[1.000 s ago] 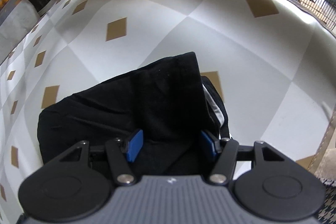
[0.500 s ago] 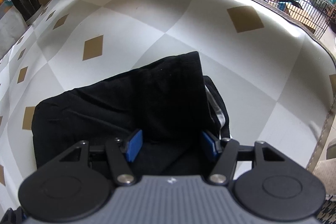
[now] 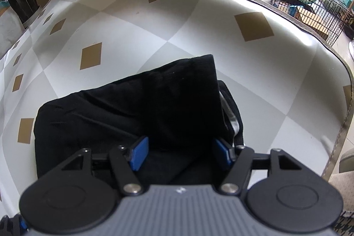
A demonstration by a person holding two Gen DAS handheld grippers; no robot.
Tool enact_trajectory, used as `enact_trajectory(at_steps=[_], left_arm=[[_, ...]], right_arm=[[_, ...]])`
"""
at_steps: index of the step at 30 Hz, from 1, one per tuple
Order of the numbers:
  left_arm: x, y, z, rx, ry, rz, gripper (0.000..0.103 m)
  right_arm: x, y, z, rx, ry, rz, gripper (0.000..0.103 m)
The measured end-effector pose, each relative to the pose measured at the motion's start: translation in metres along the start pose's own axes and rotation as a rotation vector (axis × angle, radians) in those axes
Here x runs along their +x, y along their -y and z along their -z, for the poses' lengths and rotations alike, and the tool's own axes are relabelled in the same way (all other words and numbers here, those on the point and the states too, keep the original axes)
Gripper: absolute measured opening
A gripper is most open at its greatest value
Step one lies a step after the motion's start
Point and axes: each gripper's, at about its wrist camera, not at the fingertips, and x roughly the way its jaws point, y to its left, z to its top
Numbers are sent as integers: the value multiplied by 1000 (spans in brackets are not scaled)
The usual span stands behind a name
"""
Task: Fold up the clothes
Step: 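Lower the folded shirt bundle onto the bedspread with both tools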
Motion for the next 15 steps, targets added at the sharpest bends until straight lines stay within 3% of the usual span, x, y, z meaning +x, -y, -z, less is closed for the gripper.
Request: enact_trajectory(at_steps=[3,15], left_arm=[[-3,-4,2,-33,-13,0,103],[-39,-32,19,-95,20,-45,103]], right_arm=[[-4,-3,0,-17,10,17,73],[-35,-20,10,-89,29,-67,76]])
